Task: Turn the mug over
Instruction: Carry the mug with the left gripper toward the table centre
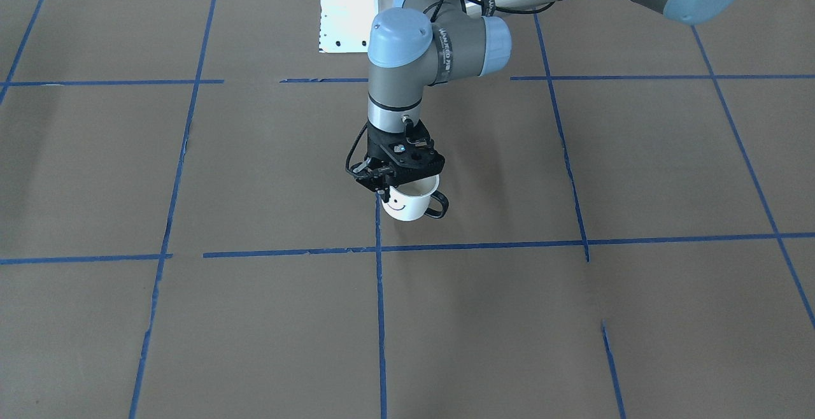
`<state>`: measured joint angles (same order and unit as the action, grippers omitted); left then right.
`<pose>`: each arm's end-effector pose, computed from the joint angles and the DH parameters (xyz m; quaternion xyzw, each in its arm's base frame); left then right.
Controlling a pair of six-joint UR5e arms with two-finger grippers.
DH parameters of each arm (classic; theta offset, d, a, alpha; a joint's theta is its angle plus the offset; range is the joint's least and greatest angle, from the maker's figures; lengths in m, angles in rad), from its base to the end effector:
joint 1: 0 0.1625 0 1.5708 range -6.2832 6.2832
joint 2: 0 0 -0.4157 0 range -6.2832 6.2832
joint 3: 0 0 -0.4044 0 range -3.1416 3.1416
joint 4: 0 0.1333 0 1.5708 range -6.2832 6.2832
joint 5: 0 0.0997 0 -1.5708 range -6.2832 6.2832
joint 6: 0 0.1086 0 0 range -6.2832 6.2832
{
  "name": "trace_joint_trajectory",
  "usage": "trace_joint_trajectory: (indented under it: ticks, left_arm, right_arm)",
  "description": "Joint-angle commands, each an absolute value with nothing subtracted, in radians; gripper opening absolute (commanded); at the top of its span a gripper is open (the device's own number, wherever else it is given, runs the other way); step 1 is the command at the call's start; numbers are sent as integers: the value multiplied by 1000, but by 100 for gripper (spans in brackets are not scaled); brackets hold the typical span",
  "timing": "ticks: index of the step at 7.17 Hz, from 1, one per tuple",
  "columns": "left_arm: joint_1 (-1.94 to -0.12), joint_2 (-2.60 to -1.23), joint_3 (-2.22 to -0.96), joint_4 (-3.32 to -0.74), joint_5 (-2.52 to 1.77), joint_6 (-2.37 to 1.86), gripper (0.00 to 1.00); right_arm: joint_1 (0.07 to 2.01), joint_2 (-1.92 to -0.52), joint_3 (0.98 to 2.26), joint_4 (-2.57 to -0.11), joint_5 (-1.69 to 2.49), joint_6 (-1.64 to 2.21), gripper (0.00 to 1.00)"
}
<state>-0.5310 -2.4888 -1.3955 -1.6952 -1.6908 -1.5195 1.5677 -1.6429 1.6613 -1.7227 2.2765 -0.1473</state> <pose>0.6072 -0.4961 0.1353 0.0682 0.4173 -0.1907 0.8859 0.0614 -0.4624 0.6649 -0.0376 -0.3484 -0.0474 0.9354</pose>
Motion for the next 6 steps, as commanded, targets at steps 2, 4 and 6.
trace_joint_trajectory:
  ticks: [2, 4, 6]
  left_arm:
    - [-515, -2551, -1344, -1661, -1678, -1225, 0]
    - [-514, -2578, -1301, -1660, -1687, -1195, 0]
    - [-490, -2623, -1231, -1645, -1690, -1282, 0]
  right_arm:
    - [1568, -1643, 1661, -1723, 2276, -147, 100]
    - [1568, -1643, 1661, -1723, 2276, -147, 100]
    - [1568, -1643, 1661, -1723, 2276, -147, 100]
